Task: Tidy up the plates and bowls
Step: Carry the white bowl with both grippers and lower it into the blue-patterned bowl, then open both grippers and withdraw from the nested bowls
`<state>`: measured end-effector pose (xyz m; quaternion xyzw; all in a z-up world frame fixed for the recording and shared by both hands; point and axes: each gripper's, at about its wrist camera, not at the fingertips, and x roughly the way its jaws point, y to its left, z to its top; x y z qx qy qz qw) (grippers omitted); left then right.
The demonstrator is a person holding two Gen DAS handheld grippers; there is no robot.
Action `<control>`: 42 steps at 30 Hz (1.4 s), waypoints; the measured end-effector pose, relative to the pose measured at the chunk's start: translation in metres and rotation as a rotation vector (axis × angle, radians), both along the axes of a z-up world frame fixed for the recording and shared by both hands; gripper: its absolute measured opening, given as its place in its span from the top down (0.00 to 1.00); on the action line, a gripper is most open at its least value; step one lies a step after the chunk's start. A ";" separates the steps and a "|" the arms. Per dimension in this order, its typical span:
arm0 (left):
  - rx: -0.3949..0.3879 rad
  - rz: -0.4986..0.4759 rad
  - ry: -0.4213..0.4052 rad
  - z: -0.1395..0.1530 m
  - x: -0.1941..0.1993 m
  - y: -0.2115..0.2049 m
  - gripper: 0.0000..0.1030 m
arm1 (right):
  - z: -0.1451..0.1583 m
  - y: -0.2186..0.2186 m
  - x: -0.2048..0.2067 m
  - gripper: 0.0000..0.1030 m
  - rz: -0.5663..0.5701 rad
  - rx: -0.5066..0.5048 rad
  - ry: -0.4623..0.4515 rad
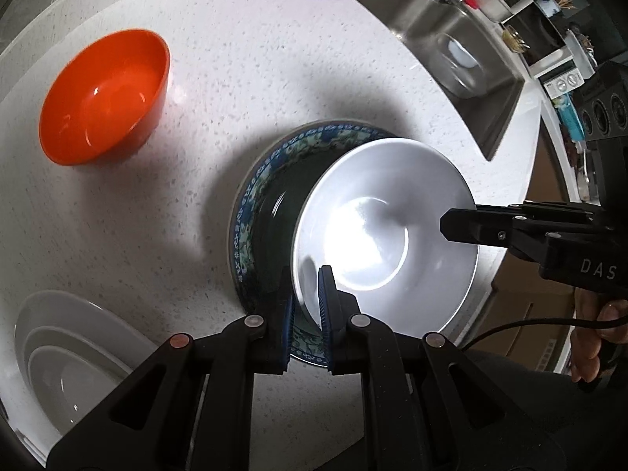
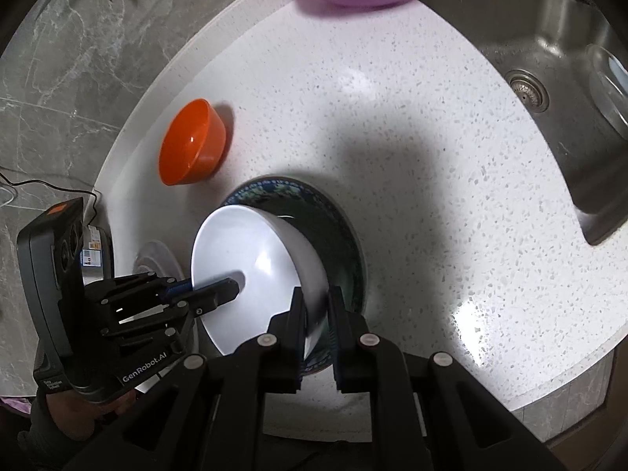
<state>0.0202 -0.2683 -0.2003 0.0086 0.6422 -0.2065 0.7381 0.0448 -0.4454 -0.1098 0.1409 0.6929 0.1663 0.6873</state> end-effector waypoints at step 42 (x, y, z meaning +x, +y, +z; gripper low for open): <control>-0.216 0.139 -0.142 0.054 0.008 0.042 0.01 | 0.004 0.021 0.002 0.51 0.077 -0.005 -0.101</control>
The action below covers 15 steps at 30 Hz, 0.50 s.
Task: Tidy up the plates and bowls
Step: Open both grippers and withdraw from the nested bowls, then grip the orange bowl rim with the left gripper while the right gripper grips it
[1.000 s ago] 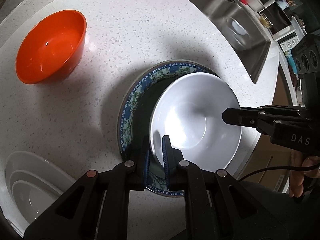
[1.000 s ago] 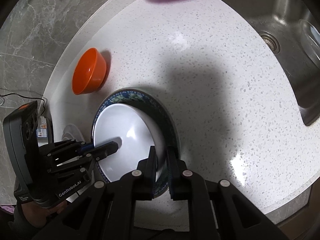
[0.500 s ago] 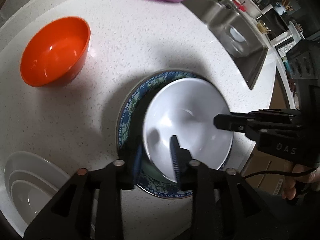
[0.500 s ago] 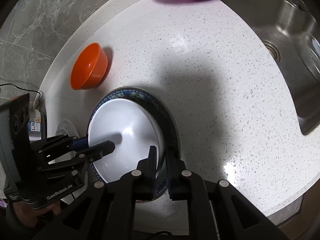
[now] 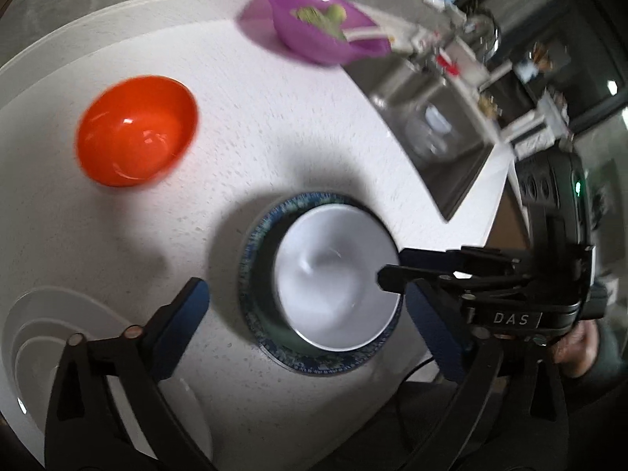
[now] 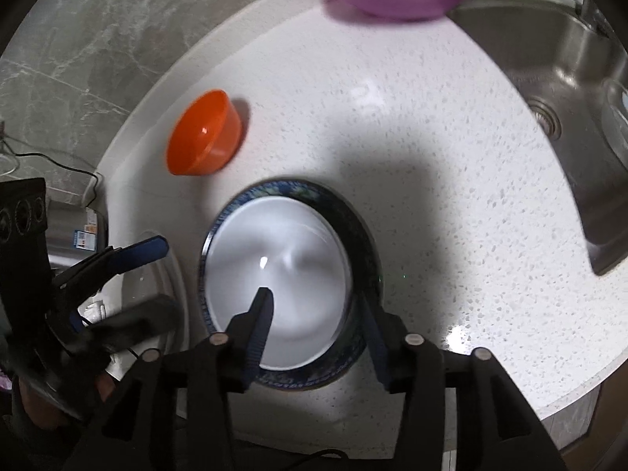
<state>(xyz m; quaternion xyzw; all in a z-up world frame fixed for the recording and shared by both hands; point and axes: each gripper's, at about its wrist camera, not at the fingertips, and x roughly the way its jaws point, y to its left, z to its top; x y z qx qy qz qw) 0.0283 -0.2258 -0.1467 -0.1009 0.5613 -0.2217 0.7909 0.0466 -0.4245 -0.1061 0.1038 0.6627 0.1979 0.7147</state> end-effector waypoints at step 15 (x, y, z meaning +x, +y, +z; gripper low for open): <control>0.228 0.209 -0.032 0.014 0.105 0.128 0.01 | 0.018 0.031 0.118 0.26 -0.031 0.149 -0.078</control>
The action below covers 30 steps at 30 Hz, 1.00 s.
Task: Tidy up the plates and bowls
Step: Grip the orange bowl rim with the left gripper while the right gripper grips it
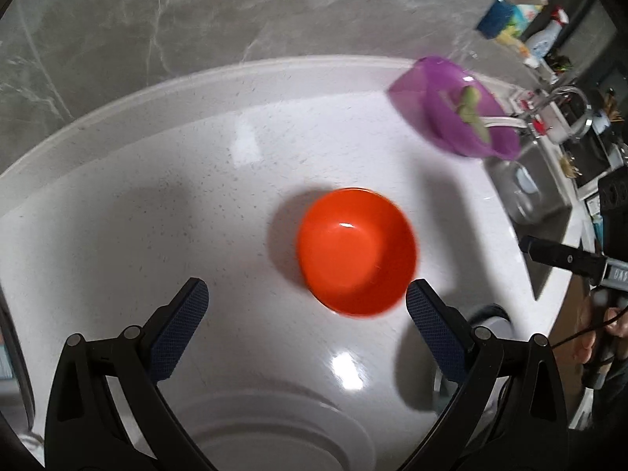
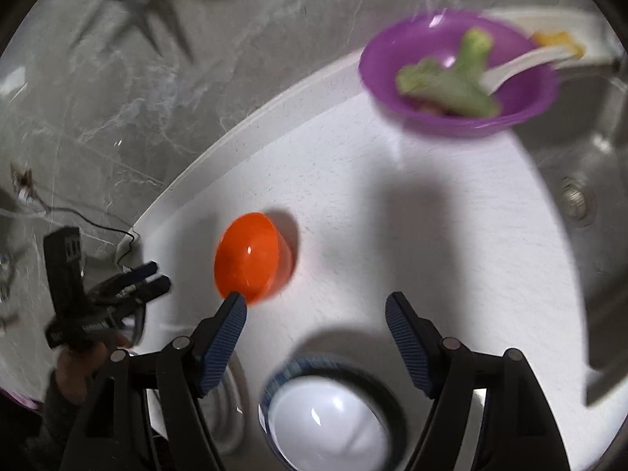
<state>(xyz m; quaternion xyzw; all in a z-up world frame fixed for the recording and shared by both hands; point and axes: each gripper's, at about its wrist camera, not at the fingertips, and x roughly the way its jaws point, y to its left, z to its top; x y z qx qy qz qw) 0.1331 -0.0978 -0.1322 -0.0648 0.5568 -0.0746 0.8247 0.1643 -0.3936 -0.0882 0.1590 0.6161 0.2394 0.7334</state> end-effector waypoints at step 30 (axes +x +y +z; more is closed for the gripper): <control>-0.032 -0.070 0.115 -0.079 0.039 -0.015 0.89 | -0.079 0.114 0.033 0.85 0.163 -0.095 0.131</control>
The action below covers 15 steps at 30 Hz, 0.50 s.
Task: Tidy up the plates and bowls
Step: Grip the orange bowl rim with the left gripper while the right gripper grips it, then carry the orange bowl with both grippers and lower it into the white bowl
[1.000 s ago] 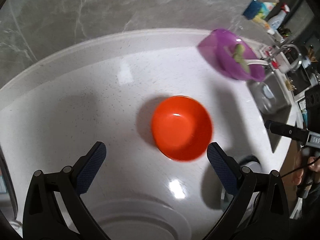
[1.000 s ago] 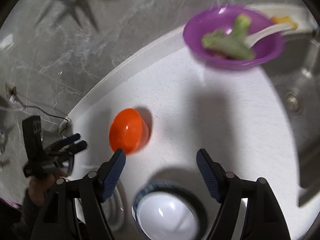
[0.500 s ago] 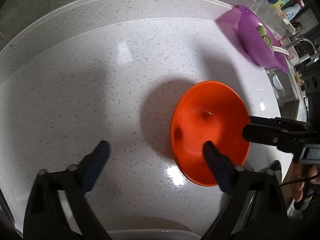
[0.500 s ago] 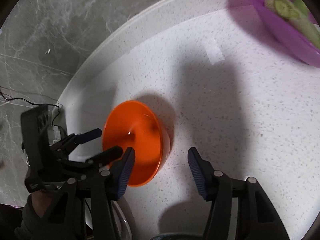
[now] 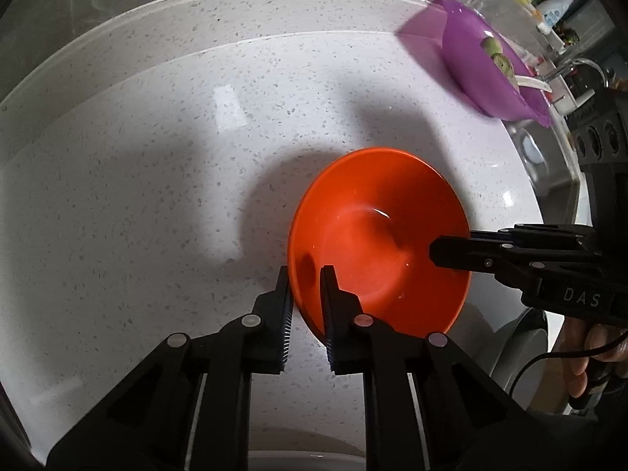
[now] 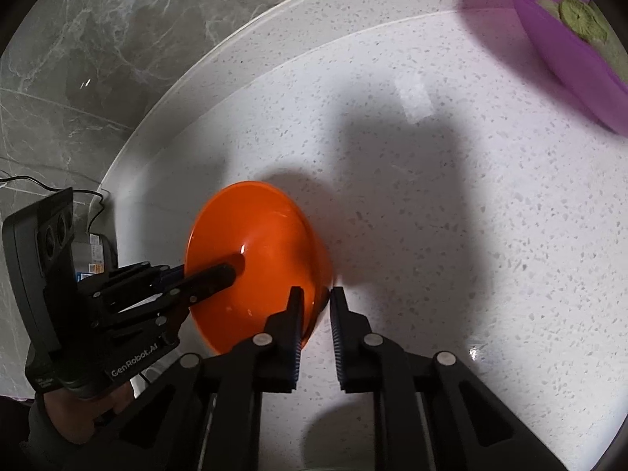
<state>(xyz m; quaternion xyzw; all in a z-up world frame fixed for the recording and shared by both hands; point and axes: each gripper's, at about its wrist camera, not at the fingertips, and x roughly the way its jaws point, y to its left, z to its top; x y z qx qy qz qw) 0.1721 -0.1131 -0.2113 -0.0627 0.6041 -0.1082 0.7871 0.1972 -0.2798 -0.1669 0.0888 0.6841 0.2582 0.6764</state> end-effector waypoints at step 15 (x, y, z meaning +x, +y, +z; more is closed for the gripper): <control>-0.034 0.002 -0.029 0.047 -0.011 -0.013 0.90 | 0.037 -0.025 0.004 0.87 -0.026 0.022 -0.024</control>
